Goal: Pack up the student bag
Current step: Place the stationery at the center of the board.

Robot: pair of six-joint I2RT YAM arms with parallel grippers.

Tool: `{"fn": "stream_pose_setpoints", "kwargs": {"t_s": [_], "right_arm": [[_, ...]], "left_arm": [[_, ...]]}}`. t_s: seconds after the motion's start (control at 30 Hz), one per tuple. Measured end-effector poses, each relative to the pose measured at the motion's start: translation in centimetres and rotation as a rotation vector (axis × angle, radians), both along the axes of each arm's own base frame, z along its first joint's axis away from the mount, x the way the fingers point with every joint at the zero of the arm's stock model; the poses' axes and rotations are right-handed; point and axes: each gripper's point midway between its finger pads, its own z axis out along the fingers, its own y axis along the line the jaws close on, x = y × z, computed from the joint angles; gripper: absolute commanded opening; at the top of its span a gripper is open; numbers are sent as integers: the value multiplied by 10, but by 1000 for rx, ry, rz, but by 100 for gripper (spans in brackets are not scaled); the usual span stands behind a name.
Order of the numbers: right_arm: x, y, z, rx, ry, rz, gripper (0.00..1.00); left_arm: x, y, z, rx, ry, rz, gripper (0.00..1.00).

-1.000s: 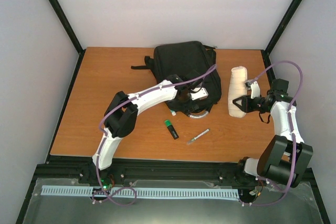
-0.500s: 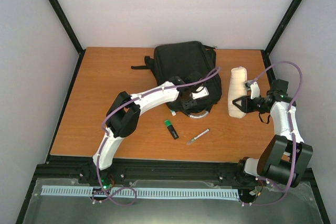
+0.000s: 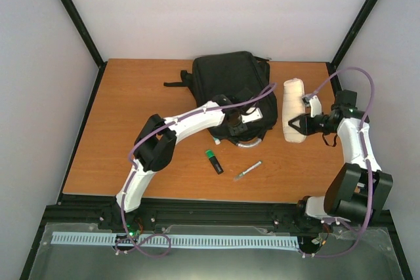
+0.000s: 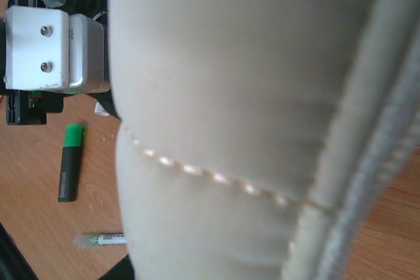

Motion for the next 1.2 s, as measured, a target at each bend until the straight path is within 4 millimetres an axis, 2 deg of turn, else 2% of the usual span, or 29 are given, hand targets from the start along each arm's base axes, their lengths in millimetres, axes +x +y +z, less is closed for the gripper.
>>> {"fn": "stream_pose_setpoints", "kwargs": {"t_s": [0.27, 0.63, 0.97, 1.1, 1.2], "right_arm": [[-3, 16, 8, 69, 69, 64, 3], [-34, 83, 9, 206, 233, 237, 3], [-34, 107, 10, 370, 383, 265, 3], [-39, 111, 17, 384, 391, 264, 3], [-44, 113, 30, 381, 374, 254, 3]], "left_arm": [[13, -4, 25, -48, -38, 19, 1], [46, 0, 77, -192, -99, 154, 1], [68, 4, 109, -298, -125, 260, 1], [78, 7, 125, -341, -142, 289, 1], [82, 7, 136, -367, -154, 300, 1]]}}
